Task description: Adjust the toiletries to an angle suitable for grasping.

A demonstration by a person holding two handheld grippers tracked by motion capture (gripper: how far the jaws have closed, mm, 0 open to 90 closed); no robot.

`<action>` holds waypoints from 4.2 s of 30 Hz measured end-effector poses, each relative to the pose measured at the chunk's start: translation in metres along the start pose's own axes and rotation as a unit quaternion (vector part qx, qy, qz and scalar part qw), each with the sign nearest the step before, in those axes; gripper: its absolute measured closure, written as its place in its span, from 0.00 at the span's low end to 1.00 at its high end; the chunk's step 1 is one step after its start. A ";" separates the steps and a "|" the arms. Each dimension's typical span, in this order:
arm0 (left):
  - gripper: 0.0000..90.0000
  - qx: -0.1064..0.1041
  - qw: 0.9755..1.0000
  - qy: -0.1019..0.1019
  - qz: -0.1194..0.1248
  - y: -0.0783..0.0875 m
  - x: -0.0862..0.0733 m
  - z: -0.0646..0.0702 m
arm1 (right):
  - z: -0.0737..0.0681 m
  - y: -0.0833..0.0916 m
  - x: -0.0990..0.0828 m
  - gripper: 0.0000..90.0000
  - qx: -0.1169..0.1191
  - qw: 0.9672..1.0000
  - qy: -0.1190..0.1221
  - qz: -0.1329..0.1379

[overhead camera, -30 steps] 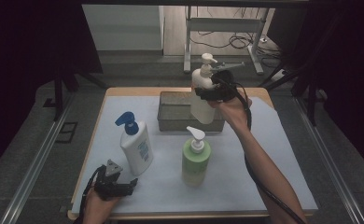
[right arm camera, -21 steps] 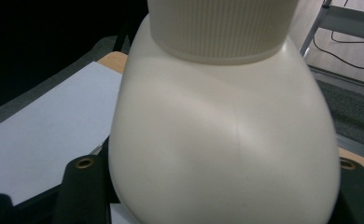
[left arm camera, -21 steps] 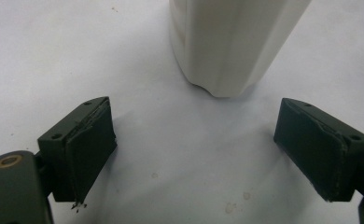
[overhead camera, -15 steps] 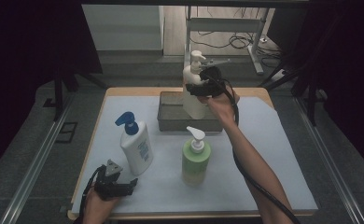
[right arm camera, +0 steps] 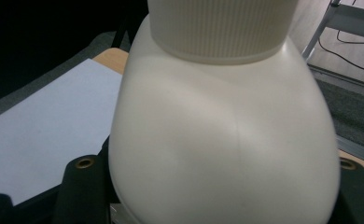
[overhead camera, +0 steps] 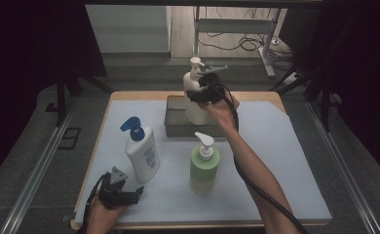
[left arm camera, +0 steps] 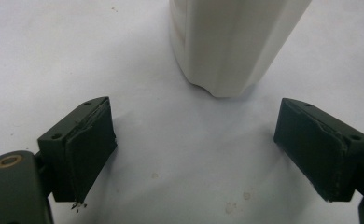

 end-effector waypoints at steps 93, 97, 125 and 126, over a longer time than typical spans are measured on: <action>0.13 0.001 1.000 0.000 0.000 0.000 0.000 0.000 | 0.036 0.021 -0.098 0.77 0.032 0.998 -0.018 -0.046; 0.13 0.001 1.000 0.001 0.000 0.000 0.000 0.000 | 0.038 0.012 -0.100 0.88 0.021 0.998 -0.020 -0.055; 0.13 0.001 1.000 0.001 0.000 0.000 0.000 0.000 | 0.037 -0.030 -0.103 0.98 0.003 0.996 -0.051 -0.078; 0.13 0.001 1.000 0.001 0.000 0.000 0.000 0.000 | 0.036 -0.031 -0.103 0.98 0.004 0.996 -0.050 -0.078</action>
Point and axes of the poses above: each handheld gripper's, and its own axes: y roughly backward along the jaws, x roughly out of its top, z roughly to its right, the point moved 5 cm from there along -y, roughly forward along the jaws, and after that the axes turned 3 degrees about x, right-handed, at the moved point
